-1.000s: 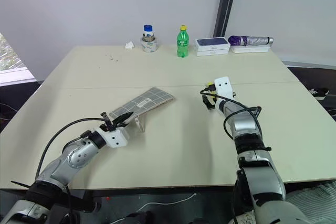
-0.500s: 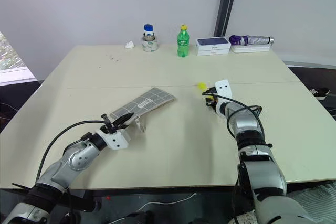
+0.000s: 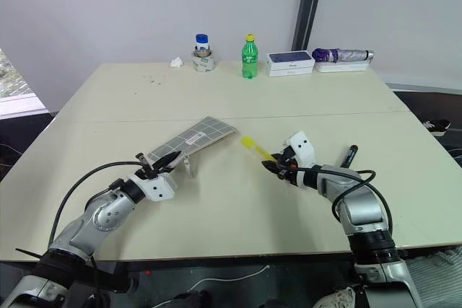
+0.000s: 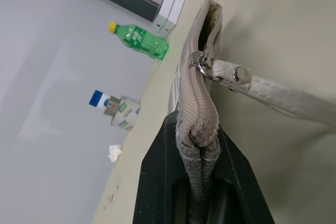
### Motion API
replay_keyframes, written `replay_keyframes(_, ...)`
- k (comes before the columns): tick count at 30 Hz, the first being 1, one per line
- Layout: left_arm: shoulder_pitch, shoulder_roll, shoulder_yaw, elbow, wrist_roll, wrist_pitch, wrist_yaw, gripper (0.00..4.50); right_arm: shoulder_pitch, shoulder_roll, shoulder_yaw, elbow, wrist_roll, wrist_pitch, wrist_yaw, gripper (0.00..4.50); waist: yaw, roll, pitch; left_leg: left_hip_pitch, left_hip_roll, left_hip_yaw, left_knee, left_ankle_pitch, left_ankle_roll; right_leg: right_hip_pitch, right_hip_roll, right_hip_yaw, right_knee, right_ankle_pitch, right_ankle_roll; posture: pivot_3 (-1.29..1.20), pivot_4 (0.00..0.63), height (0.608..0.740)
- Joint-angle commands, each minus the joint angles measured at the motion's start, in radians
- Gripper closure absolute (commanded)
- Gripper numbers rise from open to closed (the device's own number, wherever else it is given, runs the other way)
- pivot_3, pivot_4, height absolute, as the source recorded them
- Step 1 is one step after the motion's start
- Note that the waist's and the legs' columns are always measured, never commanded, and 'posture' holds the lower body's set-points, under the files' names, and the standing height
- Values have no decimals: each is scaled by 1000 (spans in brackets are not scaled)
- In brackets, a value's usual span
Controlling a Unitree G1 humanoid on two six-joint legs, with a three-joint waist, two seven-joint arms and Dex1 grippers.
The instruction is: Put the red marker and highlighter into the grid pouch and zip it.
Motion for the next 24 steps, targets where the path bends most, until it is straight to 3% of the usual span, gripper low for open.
replay_keyframes(1, -10, 7, 10, -27, -2, -21, 13, 4500, -27, -1, 34, -36, -3, -1, 6, 3614, 0, 0, 0, 0, 0, 0, 0, 0, 0, 0, 0, 0, 0, 0, 0, 0, 150, 740)
replay_keyframes(24, 14, 16, -48, -106, 64, -60, -28, 4500, -76, 32, 181, -50, -76, -37, 17, 3614, 1, 0, 0, 0, -1, 0, 0, 0, 0, 0, 0, 0, 0, 0, 0, 0, 150, 740)
